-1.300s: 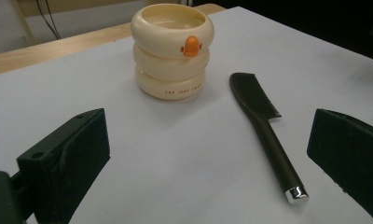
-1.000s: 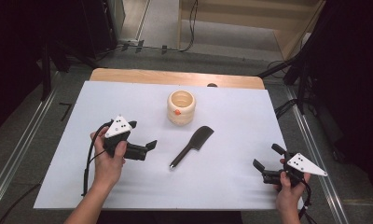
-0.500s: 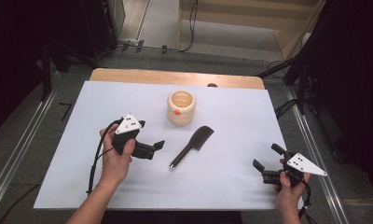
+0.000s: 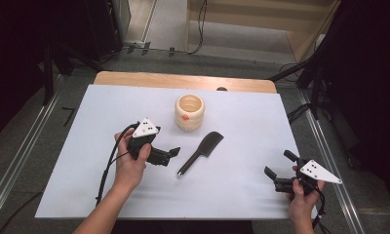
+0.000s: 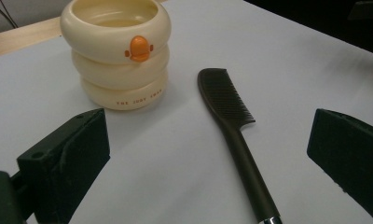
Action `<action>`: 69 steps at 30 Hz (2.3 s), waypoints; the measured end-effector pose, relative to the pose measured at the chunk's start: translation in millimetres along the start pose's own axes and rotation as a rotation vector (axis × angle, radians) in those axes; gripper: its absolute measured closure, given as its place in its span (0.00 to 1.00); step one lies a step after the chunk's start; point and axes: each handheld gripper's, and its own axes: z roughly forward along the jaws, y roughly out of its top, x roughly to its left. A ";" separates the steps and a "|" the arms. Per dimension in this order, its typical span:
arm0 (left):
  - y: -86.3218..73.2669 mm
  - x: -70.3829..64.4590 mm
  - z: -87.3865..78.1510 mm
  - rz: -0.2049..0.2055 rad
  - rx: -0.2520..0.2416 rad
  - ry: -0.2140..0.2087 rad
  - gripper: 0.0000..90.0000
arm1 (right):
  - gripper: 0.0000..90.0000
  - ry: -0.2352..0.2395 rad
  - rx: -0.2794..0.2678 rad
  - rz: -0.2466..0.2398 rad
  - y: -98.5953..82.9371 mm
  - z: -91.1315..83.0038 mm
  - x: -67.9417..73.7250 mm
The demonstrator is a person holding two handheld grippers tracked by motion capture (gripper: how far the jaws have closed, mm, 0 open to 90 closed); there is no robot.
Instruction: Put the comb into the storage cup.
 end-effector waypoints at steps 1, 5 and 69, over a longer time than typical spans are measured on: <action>0.6 -0.9 1.6 0.008 0.004 -0.006 0.00 | 0.00 0.000 0.000 0.000 0.0 0.0 -0.1; 2.6 -5.3 8.9 0.023 0.021 -0.015 0.00 | 0.00 0.000 0.001 0.000 0.1 0.4 0.3; -3.0 -36.3 86.8 -0.070 0.429 -0.027 0.61 | 0.00 -0.004 0.016 -0.006 0.6 2.1 0.7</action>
